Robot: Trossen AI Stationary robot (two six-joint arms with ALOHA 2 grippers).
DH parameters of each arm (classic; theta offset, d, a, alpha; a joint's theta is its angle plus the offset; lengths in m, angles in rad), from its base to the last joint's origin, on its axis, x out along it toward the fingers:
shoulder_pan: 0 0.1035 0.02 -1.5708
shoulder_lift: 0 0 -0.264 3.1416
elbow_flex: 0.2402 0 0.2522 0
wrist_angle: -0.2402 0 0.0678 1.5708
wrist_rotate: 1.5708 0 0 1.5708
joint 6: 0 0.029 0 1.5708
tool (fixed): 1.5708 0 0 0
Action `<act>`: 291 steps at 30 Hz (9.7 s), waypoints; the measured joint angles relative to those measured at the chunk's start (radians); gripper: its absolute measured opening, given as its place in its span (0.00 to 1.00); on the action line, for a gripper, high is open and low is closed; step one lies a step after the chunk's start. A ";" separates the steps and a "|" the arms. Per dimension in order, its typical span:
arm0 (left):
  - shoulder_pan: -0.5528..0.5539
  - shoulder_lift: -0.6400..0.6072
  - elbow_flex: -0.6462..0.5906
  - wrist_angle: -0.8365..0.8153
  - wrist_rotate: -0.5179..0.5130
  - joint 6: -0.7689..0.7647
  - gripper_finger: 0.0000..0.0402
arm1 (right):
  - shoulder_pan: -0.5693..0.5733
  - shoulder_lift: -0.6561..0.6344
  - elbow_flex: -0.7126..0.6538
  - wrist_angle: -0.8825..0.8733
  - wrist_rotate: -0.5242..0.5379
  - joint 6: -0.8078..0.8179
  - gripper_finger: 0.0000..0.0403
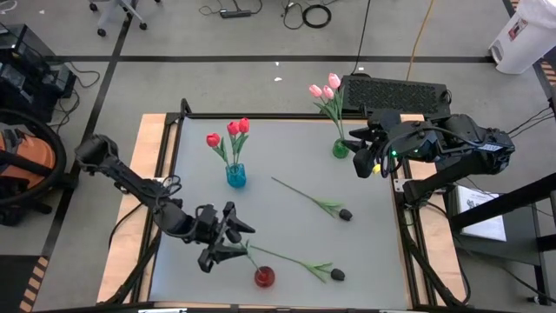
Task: Sort flowers into vase by color
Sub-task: Put the top left black flower into the red vase, then put the top black flower into the red vase
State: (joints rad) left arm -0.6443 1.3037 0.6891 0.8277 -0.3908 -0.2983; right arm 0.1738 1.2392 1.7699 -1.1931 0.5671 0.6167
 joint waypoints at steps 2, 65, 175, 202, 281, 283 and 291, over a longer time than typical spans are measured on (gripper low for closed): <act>-0.004 -0.026 0.000 0.000 -0.011 0.043 0.73 | 0.000 0.000 0.000 0.000 0.000 0.000 0.39; 0.130 -0.337 0.000 0.086 -0.315 0.128 0.67 | 0.000 0.008 0.000 0.096 0.003 0.056 0.39; 0.199 -0.335 0.404 -0.613 -0.273 0.277 0.67 | -0.061 0.147 -1.195 0.860 -0.616 0.109 0.39; 0.199 -0.335 0.404 -0.614 -0.273 0.277 0.67 | -0.061 0.219 -1.193 0.887 -0.628 0.210 0.02; 0.332 0.095 0.865 -1.123 -0.599 1.698 0.67 | -0.057 -0.257 -0.984 1.685 -0.520 0.908 0.00; 0.342 0.114 0.865 -1.122 -0.601 1.745 0.67 | -0.049 -0.230 -0.956 1.677 -0.520 0.931 0.00; 0.376 0.155 0.865 -1.118 -0.602 1.778 0.67 | 0.015 -0.119 -0.903 1.673 -0.520 1.004 0.00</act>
State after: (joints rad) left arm -0.2681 1.4587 1.5539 -0.2902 -0.9928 1.4799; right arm 0.1890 1.1204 0.8673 0.4801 0.0467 1.6205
